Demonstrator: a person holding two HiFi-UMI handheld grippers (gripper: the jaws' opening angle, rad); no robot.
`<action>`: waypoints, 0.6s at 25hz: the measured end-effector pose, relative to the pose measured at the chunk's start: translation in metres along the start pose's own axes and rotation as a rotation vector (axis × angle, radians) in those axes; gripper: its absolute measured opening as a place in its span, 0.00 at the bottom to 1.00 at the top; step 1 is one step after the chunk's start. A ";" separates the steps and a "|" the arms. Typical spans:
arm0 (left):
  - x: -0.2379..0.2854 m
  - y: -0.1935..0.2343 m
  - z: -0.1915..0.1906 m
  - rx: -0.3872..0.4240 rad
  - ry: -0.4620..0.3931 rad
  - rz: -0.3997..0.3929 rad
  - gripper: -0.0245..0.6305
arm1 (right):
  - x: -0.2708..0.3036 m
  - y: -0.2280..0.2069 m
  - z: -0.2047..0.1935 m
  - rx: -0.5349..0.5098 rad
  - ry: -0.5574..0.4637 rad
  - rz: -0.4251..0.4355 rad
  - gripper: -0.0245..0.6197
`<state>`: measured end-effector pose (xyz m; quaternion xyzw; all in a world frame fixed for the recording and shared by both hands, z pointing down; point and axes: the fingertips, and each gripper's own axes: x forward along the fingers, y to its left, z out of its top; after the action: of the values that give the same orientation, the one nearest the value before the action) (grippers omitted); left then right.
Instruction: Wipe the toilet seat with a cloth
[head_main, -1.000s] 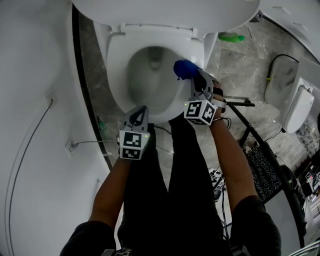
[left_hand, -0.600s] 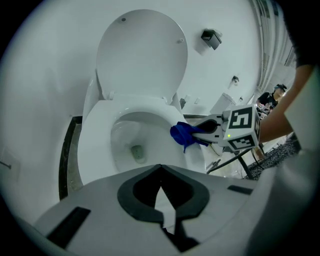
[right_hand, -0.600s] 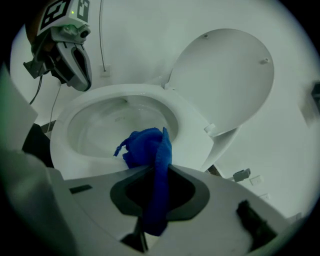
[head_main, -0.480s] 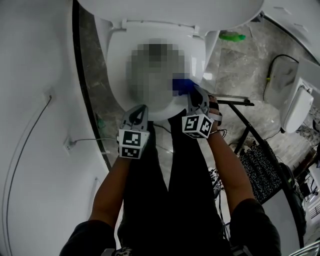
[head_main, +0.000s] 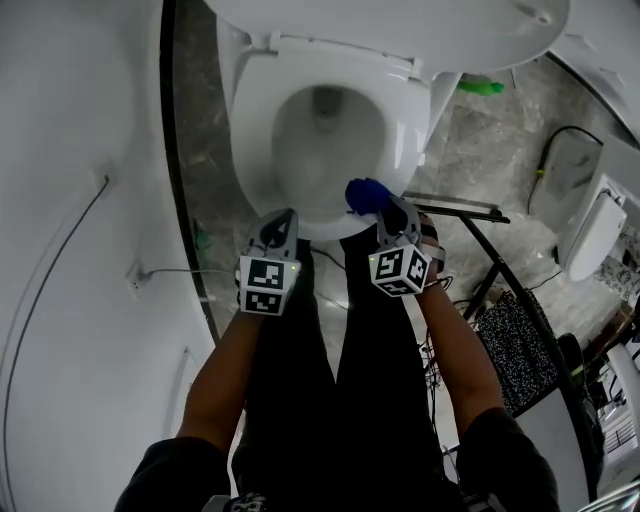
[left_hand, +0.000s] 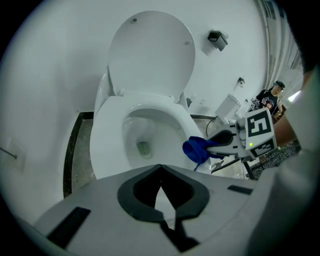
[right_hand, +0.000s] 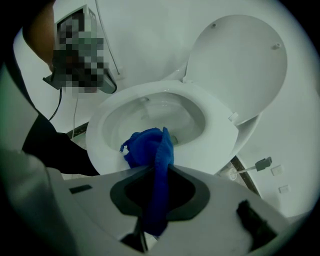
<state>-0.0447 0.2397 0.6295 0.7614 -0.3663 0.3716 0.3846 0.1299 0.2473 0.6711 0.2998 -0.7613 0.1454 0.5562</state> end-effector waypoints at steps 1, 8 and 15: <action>-0.001 0.003 -0.003 -0.007 0.003 0.006 0.05 | 0.000 0.005 0.001 -0.004 0.001 0.015 0.14; -0.008 0.024 -0.020 -0.046 0.029 0.050 0.05 | 0.000 0.050 0.012 -0.030 0.010 0.202 0.14; -0.014 0.043 -0.021 -0.077 0.018 0.088 0.05 | 0.006 0.095 0.036 -0.142 -0.024 0.327 0.14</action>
<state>-0.0932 0.2431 0.6405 0.7258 -0.4101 0.3805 0.4003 0.0425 0.2998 0.6749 0.1334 -0.8149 0.1762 0.5359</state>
